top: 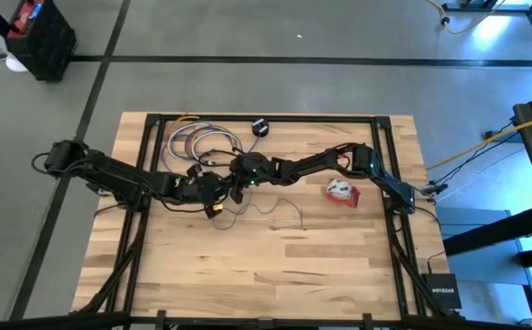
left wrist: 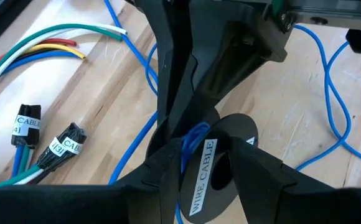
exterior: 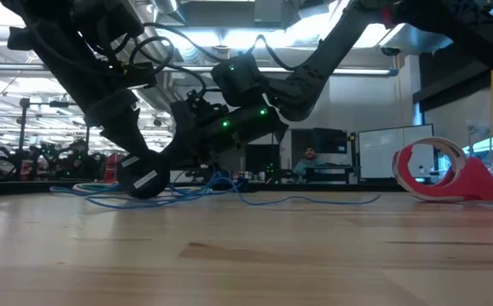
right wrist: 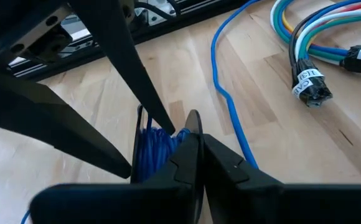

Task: Coil cords
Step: Coil the blue wire onto the spool

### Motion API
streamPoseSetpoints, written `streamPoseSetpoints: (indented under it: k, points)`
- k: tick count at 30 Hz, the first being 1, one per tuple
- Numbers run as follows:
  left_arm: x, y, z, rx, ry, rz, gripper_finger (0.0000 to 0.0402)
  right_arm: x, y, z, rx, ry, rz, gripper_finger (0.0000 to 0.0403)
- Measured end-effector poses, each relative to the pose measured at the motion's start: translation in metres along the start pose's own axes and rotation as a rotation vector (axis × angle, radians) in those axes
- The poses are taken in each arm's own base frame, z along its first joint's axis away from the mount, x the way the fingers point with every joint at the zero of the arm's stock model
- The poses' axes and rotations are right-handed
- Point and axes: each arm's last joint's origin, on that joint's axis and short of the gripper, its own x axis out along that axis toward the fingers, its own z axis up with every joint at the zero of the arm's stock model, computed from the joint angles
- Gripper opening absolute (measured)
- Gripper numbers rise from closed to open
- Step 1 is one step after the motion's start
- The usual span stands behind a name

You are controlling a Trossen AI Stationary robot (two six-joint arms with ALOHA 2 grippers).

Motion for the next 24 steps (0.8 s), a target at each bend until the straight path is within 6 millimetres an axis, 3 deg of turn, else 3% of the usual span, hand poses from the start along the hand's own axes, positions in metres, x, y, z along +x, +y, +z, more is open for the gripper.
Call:
streamPoseSetpoints:
  k: [6, 12, 24]
  points:
    - [0.000, 0.000, 0.000, 0.000, 0.000, 0.000, 0.0127, 0.000, -0.001, -0.003, -0.005, 0.015, 0.001, 0.0082]
    - [0.000, 0.000, 0.000, 0.001, 0.002, 0.001, 0.0127, -0.003, 0.000, 0.002, -0.122, 0.033, -0.009, 0.0133]
    - [0.000, 0.002, -0.004, -0.005, 0.035, 0.016, 0.0127, -0.031, 0.012, 0.031, -0.288, 0.144, -0.107, 0.0143]
